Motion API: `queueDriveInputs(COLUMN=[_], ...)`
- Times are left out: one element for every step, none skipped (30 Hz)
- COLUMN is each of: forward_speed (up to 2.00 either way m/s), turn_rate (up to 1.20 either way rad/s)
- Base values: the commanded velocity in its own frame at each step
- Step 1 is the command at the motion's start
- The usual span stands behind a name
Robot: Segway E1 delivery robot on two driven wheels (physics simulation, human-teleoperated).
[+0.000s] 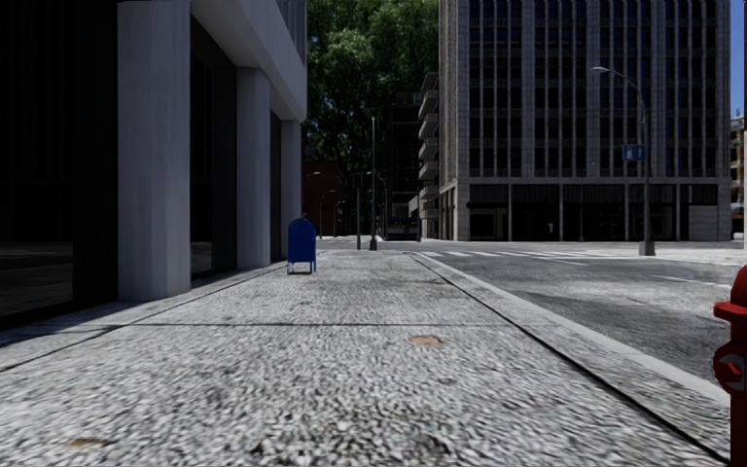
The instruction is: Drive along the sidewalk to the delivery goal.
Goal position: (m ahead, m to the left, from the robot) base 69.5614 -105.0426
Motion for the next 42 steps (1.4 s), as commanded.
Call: queueDriveInputs(forward_speed=[2.0,2.0,2.0,2.0,2.0,2.0,2.0,2.0,2.0,2.0,2.0,2.0,2.0,2.0,2.0,2.0,2.0,2.0,2.0,2.0,2.0,2.0,2.0,2.0,2.0,2.0,2.0,2.0,2.0,2.0,2.0,2.0,2.0,2.0,2.0,2.0,2.0,2.0,2.0,2.0,2.0,2.0], turn_rate=[0.0,0.0,0.0,0.0,0.0,0.0,0.0,0.0,0.0,0.0,0.0,0.0,0.0,0.0,0.0,0.0,0.0,0.0,0.0,0.0,0.0,0.0,0.0,0.0,0.0,0.0,0.0,0.0,0.0,0.0,0.0,0.0,0.0,0.0,0.0,0.0,0.0,0.0,0.0,0.0,0.0,0.0])
